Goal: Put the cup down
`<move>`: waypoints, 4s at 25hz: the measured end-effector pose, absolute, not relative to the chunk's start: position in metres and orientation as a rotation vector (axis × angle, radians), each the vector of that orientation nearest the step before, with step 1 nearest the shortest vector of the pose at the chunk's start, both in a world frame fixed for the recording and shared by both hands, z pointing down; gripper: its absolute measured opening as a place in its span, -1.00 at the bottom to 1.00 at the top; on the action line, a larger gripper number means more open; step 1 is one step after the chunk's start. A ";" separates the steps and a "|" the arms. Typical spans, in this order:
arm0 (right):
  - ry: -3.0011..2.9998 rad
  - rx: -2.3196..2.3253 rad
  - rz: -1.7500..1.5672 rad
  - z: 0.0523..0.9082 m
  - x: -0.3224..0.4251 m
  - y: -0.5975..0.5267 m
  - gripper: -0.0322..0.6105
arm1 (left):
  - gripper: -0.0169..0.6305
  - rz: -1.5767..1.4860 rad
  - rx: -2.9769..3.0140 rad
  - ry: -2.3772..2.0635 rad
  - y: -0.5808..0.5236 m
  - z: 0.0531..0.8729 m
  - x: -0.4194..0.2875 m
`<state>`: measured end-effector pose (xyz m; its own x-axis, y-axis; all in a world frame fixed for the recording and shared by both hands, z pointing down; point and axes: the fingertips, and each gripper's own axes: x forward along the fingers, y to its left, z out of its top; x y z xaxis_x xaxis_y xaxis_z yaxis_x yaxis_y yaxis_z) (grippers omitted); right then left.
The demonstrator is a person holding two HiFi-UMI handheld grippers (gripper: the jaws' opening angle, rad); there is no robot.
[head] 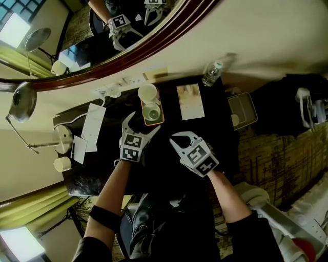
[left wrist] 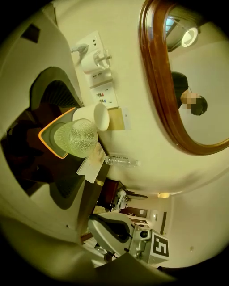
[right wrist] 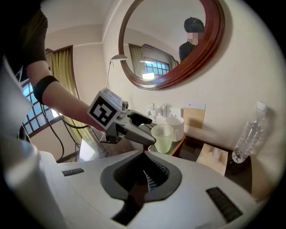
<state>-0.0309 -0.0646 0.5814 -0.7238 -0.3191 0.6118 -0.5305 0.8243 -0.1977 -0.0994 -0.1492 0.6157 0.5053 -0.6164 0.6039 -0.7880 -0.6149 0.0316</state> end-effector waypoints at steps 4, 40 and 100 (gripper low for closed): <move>-2.425 0.653 0.469 0.570 -0.022 -0.062 -0.87 | 0.51 0.802 2.462 -1.175 -0.127 0.593 -0.102; -2.426 0.799 0.349 0.512 0.058 -0.016 -0.87 | -0.95 0.423 2.400 -1.299 0.026 0.470 -0.120; -2.318 0.525 0.190 0.593 -0.054 -0.130 0.54 | -0.94 0.453 2.278 -1.358 -0.011 0.514 -0.146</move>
